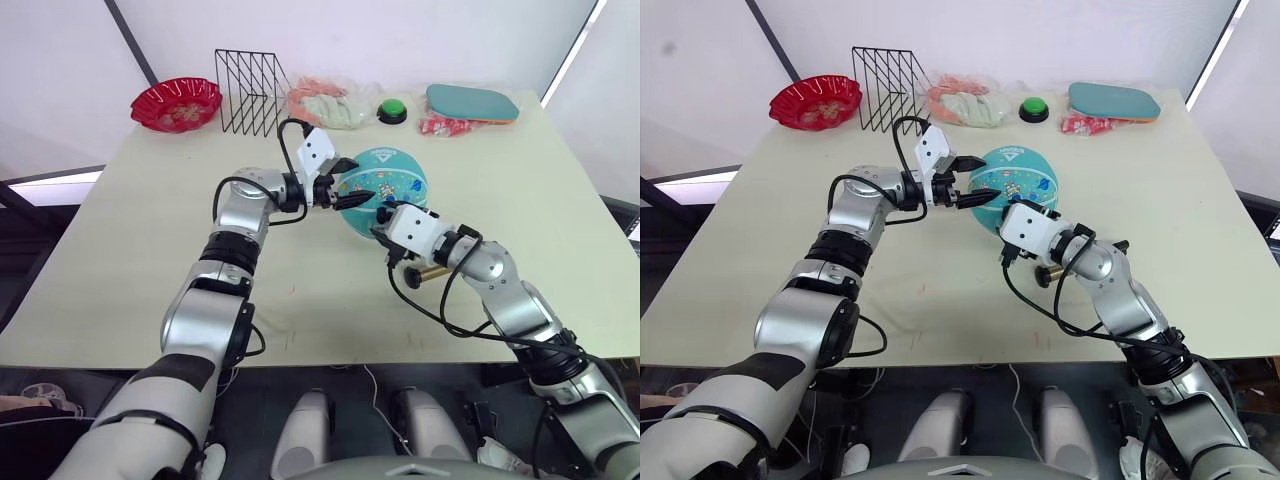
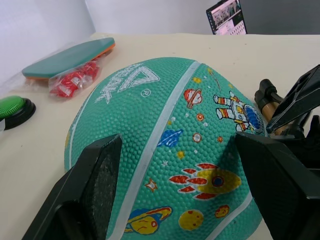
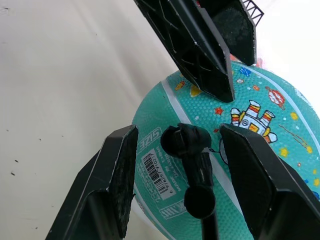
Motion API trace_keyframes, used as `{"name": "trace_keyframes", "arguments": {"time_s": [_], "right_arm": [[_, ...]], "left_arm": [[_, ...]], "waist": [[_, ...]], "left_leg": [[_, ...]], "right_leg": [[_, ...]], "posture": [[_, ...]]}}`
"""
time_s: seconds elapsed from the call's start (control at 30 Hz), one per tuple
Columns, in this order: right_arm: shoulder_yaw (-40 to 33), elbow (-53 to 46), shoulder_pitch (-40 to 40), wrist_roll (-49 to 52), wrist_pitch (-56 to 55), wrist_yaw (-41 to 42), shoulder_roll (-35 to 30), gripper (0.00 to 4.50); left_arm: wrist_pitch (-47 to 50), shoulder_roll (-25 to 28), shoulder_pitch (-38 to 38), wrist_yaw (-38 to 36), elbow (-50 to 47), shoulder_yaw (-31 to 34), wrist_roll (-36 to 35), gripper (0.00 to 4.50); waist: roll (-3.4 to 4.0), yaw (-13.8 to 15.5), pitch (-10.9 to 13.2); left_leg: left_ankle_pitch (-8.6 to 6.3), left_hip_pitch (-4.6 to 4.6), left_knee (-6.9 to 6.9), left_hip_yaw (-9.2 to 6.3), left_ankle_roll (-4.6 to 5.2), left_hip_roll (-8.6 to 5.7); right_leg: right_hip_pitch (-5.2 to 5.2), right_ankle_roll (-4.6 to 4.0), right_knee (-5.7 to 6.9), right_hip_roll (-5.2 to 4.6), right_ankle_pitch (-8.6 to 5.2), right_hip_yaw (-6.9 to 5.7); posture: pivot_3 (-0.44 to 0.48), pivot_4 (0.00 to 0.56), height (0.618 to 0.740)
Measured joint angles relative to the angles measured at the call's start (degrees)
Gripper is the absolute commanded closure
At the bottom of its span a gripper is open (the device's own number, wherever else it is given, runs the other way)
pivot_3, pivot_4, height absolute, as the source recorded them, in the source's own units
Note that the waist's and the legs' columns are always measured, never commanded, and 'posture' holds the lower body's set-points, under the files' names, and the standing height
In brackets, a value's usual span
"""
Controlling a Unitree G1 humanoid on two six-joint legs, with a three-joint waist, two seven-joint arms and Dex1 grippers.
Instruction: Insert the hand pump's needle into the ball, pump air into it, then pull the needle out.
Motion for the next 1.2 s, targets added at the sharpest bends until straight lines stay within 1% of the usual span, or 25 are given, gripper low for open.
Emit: {"name": "trace_keyframes", "arguments": {"time_s": [0.03, 0.1, 0.13, 0.33, 0.57, 0.63, 0.87, 1.0, 1.2], "right_arm": [[0.11, 0.29, -0.16, -0.37, -0.31, -0.16, 0.03, 3.13], [0.21, 1.08, -1.5, -2.02, -1.84, -0.92, 0.23, 4.11], [0.27, 1.48, -1.77, -2.5, -2.06, -1.1, 0.29, 4.16], [0.83, 3.33, -1.86, -5.78, -5.5, -1.94, 0.53, 4.16], [0.2, 2.59, -1.85, -4.84, -5.23, 0.2, 0.5, 4.16], [-1.25, 0.72, -2.36, -2.8, -2.21, 2.66, 0.53, 4.16], [-4.2, -1.33, -5.16, 2.07, 4.14, 6.33, 0.94, 4.16], [-4.79, -1.3, -5.48, 3.31, 4.93, 7.13, 0.84, 4.16], [-5.06, -1.13, -5.46, 5.08, 6.02, 7.44, 1.55, 4.16]], "left_arm": [[0.05, -0.01, 0.05, -0.04, -0.11, 0.0, 0.02, 0.7], [0.23, 0.03, 0.32, 0.29, -0.18, 0.35, -0.01, 0.7], [0.31, 0.07, 0.32, 0.54, -0.23, 0.4, -0.01, 0.7], [1.01, 0.13, 0.67, 0.72, -0.67, 0.82, -0.07, 0.7], [2.12, 0.42, 1.07, -0.29, -1.99, 1.41, -0.94, 0.7], [3.04, 1.13, 1.06, -1.77, -2.91, 1.76, -1.49, 0.7], [3.68, 0.38, 0.46, -1.68, -3.11, 2.55, -1.51, 0.7], [3.69, -0.16, -0.51, -1.54, -3.09, 2.54, -1.46, 0.7], [3.32, -1.37, -1.04, 0.68, -2.0, 1.94, -0.23, 0.7]], "waist": [[0.0, 0.0, 0.0], [0.0, -0.07, 0.0], [-0.01, -0.06, -0.01], [-0.01, -0.39, -0.01], [-0.01, -0.63, 0.0], [0.01, -1.01, 0.01], [0.02, -1.49, 0.03], [0.02, -1.48, 0.03], [0.02, -1.57, 0.03]], "left_leg": [[0.0, 0.0, 0.0, 0.0, 0.0, 0.0], [0.0, 0.04, 0.0, 0.01, 0.0, 0.0], [0.0, 0.04, 0.0, 0.0, 0.0, 0.0], [0.01, 0.09, 0.0, 0.02, 0.0, 0.0], [0.01, 0.03, 0.0, 0.01, 0.0, 0.01], [0.0, -0.02, -0.01, 0.01, 0.0, 0.01], [0.0, -0.07, -0.13, 0.01, 0.0, 0.01], [0.0, -0.11, -0.13, 0.01, 0.0, 0.01], [0.0, -0.09, -0.13, 0.01, 0.0, 0.01]], "right_leg": [[0.0, 0.0, 0.0, 0.0, 0.0, 0.0], [0.0, 0.0, 0.01, 0.0, 0.0, 0.01], [0.01, 0.0, 0.02, 0.0, 0.0, 0.0], [0.01, 0.0, 0.06, 0.01, 0.0, 0.03], [-0.01, 0.0, 0.04, 0.01, 0.0, 0.03], [-0.04, -0.01, 0.02, 0.01, 0.0, 0.03], [-0.14, -0.02, 0.01, 0.0, 0.0, 0.02], [-0.17, -0.02, 0.0, 0.0, 0.0, 0.02], [-0.18, -0.02, 0.03, 0.0, 0.0, 0.03]], "posture": [[0.0, 0.15, 0.74], [0.0, 0.15, 0.74], [0.0, 0.15, 0.74], [0.0, 0.15, 0.74], [0.0, 0.15, 0.74], [0.0, 0.15, 0.74], [0.0, 0.15, 0.74], [0.0, 0.15, 0.74], [0.0, 0.15, 0.74]]}}
